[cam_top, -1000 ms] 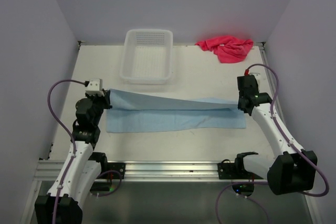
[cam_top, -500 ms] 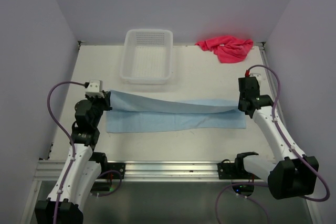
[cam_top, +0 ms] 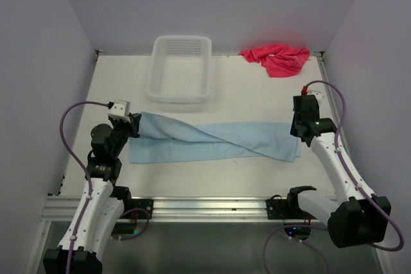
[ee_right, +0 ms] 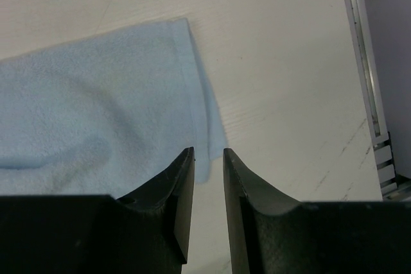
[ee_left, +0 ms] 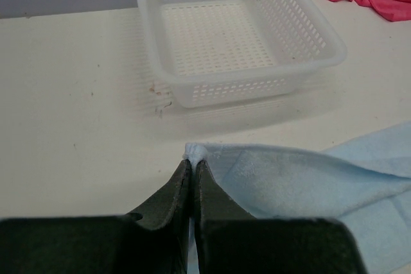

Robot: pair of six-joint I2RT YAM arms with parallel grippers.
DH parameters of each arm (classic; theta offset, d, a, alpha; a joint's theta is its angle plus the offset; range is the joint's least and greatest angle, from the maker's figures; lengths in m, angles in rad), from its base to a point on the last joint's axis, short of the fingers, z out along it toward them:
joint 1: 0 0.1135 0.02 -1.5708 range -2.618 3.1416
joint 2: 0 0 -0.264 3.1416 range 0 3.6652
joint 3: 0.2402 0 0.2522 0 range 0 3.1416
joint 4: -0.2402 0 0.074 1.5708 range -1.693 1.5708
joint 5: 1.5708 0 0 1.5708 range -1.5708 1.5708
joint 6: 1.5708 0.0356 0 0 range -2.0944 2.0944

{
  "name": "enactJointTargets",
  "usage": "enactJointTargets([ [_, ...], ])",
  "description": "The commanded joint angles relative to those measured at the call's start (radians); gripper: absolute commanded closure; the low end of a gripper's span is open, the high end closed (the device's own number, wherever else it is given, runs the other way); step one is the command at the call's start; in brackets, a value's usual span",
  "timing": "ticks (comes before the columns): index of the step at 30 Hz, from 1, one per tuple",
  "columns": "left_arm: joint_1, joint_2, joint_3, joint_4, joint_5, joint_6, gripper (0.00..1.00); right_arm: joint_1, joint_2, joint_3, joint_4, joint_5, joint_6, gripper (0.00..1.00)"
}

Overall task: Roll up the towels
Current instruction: Fold the towel

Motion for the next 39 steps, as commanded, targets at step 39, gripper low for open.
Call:
enactJointTargets([
  [39, -0.002, -0.167, 0.054, -0.172, 0.196, 0.154, 0.75, -0.005, 0.124, 0.002, 0.119, -0.098, 0.052, 0.69],
])
